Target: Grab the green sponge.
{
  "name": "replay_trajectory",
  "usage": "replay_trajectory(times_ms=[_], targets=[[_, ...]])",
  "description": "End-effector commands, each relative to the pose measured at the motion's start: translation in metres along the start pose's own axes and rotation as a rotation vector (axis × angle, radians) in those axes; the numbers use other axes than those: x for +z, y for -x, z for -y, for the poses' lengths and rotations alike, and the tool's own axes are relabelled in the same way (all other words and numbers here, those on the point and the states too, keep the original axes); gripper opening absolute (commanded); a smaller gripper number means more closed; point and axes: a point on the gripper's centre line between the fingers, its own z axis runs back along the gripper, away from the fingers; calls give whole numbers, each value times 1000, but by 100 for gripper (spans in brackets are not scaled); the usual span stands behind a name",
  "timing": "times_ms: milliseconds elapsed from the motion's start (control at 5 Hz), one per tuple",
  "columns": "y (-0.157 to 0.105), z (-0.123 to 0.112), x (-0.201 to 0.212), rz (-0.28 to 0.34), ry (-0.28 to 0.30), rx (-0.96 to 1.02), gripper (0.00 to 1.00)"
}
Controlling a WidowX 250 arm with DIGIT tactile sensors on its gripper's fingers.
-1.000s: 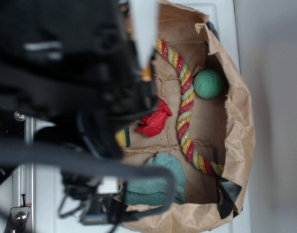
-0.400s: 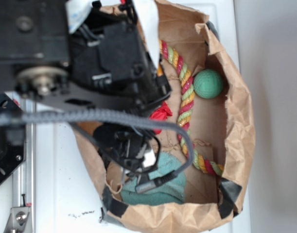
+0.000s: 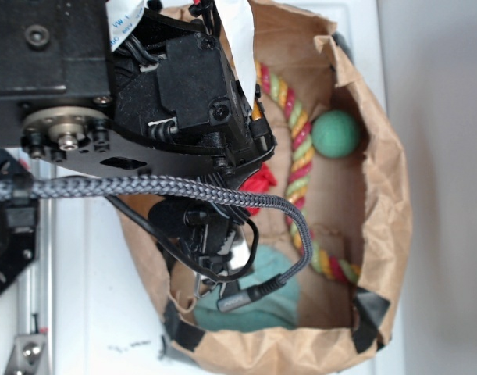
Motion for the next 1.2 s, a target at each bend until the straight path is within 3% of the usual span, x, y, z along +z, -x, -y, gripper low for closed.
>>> replay_trajectory(times_ms=[0, 200, 400, 800, 1000], targets=[[-17, -11, -25, 8, -35, 220, 100], [-12, -11, -40, -41, -95, 478, 100], [0, -10, -49, 14, -174, 632, 100], [19, -27, -54, 58, -91, 573, 100], [15, -26, -64, 59, -50, 572, 100]])
